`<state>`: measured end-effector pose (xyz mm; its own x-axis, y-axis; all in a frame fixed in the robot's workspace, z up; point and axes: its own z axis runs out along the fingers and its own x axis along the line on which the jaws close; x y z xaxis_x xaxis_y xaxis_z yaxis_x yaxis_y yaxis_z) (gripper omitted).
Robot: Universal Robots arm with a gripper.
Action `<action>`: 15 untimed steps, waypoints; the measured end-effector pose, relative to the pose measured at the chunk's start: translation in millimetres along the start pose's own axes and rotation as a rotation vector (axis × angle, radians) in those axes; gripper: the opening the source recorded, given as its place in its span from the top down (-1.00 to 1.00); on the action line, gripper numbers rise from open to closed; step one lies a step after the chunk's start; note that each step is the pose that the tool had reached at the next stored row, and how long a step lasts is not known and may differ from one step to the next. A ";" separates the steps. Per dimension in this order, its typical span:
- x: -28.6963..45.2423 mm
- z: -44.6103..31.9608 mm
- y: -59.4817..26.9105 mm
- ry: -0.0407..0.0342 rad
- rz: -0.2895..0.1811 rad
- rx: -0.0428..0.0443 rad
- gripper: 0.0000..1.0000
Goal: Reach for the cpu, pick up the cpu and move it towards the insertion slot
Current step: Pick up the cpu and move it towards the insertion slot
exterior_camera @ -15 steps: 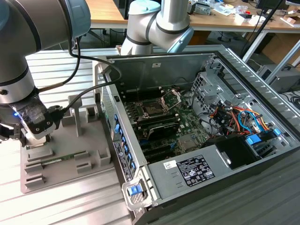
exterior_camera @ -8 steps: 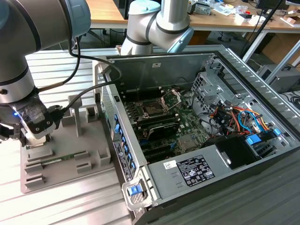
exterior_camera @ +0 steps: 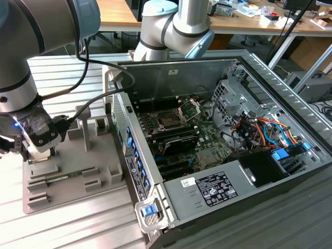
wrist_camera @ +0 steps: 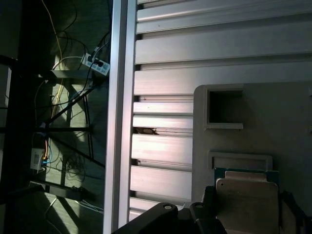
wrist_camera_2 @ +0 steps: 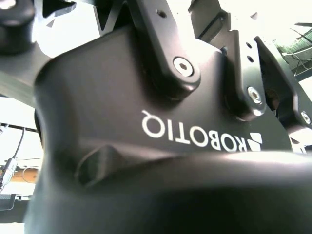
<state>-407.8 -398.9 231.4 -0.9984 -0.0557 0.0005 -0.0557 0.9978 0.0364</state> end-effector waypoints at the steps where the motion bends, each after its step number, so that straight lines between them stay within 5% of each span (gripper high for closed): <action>1: 0.0 -0.3 0.0 0.0000 0.000 0.0000 -0.10; 15: 0.0 -5.3 0.2 0.0000 0.000 0.0000 -0.10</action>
<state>-407.8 -398.9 236.6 -0.9984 -0.0558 0.0005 -0.0557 0.9978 0.0365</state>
